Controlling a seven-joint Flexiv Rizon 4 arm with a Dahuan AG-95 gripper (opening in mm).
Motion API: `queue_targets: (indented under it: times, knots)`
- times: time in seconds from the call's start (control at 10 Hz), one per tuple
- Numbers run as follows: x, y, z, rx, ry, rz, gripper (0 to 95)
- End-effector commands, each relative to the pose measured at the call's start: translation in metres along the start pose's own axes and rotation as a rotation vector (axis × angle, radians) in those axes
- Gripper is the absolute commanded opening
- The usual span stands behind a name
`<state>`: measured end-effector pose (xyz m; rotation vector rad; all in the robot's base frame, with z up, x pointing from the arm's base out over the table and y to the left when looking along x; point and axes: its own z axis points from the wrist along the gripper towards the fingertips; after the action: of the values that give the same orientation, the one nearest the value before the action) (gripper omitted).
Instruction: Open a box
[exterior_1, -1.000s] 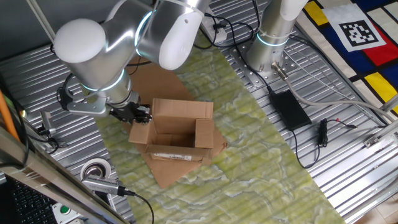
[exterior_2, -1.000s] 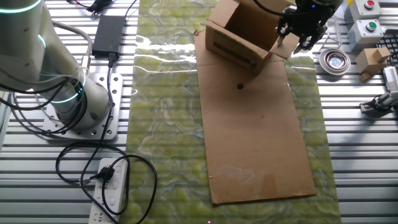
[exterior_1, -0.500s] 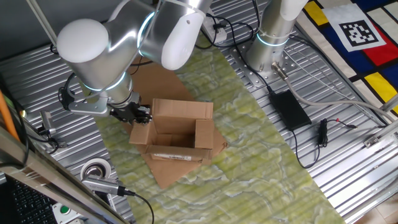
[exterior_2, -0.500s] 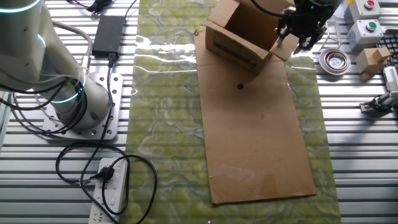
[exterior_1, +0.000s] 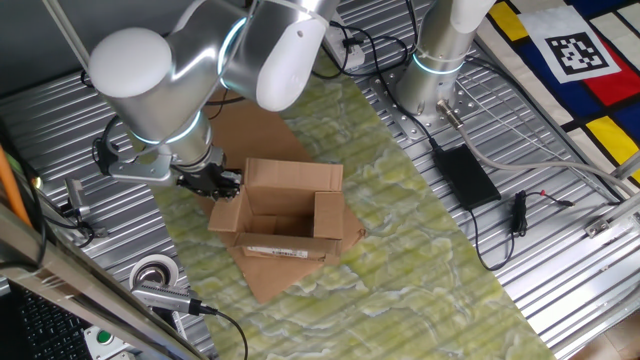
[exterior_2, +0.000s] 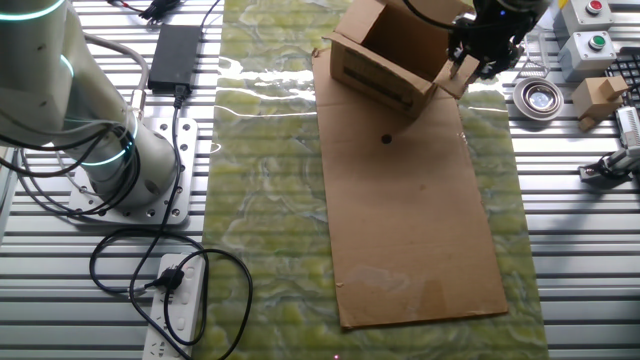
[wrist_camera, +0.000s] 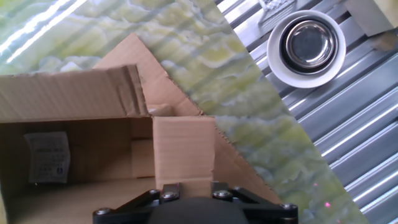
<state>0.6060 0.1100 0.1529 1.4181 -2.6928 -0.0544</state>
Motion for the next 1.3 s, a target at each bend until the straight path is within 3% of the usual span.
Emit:
queue_targets:
  times: [0.1, 0.3, 0.4, 1.3]
  knots:
    - [-0.0004, -0.0001, -0.0003, -0.014, -0.002, 0.013, 19.0]
    - [-0.0004, -0.0001, -0.0004, -0.036, -0.014, 0.029, 19.0]
    - [-0.0004, -0.0001, -0.0005, -0.04, -0.015, 0.03, 38.0]
    - [-0.0027, 0.0025, 0.0002, -0.035, -0.001, 0.018, 38.0]
